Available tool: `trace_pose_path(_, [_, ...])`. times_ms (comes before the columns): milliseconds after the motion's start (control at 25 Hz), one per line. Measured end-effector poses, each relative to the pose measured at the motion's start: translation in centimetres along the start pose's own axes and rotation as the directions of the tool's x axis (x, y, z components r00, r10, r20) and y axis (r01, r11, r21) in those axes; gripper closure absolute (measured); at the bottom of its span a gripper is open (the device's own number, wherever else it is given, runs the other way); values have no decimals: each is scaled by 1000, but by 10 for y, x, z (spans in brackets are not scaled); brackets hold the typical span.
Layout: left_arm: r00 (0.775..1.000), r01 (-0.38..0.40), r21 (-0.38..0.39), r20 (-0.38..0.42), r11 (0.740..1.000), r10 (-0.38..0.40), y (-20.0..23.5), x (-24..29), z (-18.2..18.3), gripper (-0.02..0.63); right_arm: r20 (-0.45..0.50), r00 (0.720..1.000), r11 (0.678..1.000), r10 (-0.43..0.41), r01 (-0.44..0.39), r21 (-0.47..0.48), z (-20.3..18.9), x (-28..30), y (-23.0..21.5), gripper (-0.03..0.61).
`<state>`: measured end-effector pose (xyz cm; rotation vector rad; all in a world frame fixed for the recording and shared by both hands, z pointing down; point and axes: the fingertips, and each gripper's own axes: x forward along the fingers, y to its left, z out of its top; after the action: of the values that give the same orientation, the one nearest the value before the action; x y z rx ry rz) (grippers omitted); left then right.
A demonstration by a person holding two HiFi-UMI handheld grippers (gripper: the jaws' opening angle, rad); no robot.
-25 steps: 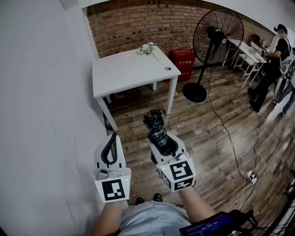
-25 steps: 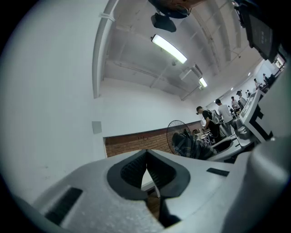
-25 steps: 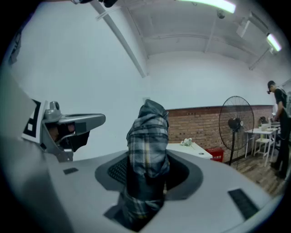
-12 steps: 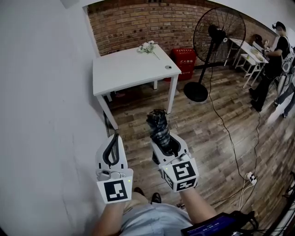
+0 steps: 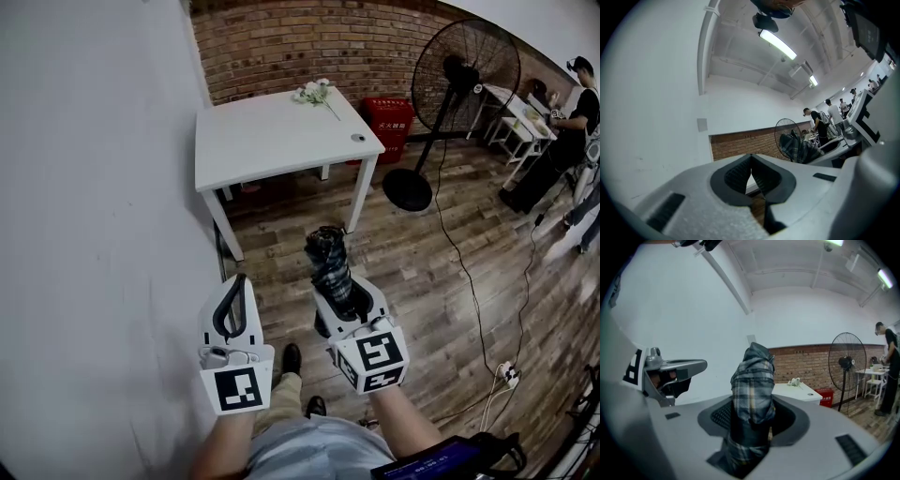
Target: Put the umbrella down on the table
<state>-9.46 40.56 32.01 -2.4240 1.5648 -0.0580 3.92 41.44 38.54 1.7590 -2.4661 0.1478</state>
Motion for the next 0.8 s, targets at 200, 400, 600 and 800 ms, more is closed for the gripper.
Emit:
trace_pose_path(200, [999,-6,-6,-37,1000,6,30,52,-24,606,-34,999,1000,7,-7,4,-3,61,-13,380])
trace_pose_path(400, [999,-16,-17,-48,1000,15,58,107,-49,606,-43,999,1000,28,-28,4,-5,125,-25,380])
trace_pose_path(600, [999,-15,-24,-40,1000,14,83,152,-56,606,-35,999,1000,27,-27,-1,9,176,-37,380])
trace_pose_path(800, [1000,-11,-11,-13,1000,11,103,195,-51,606,-21,1000,1000,20,-21,-12,28,217,-53,380])
